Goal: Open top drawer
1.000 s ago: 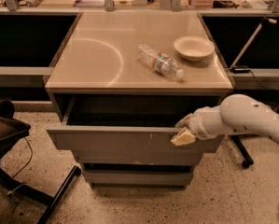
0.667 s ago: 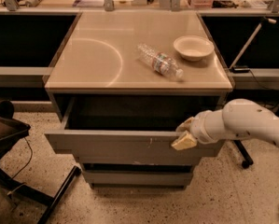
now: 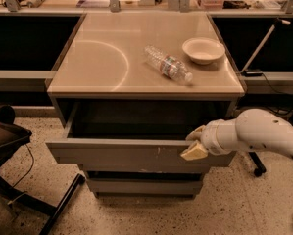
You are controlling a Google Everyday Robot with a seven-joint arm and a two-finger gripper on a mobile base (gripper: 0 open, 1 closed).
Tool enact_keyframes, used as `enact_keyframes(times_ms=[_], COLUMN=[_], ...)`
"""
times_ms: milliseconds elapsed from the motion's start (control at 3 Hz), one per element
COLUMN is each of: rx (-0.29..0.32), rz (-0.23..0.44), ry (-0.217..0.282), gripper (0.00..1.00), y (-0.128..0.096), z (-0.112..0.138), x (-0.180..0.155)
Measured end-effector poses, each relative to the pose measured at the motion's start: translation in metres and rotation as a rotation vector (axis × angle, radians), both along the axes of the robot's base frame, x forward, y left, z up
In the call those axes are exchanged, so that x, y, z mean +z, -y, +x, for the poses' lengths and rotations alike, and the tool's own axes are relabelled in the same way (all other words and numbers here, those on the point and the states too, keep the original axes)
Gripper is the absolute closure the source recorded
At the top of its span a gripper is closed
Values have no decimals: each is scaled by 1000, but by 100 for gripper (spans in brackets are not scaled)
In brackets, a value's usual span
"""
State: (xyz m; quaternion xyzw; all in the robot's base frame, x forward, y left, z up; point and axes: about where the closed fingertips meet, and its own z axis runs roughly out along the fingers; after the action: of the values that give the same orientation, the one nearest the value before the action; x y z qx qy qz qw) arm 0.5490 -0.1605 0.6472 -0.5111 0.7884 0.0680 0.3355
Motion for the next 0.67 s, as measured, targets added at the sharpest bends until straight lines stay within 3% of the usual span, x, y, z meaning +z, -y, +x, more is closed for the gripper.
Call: enact_keyframes(times_ms=[667], rx=[35], rz=[-28], ry=[9], gripper=[100], y=[1], z=[-14], x=[0])
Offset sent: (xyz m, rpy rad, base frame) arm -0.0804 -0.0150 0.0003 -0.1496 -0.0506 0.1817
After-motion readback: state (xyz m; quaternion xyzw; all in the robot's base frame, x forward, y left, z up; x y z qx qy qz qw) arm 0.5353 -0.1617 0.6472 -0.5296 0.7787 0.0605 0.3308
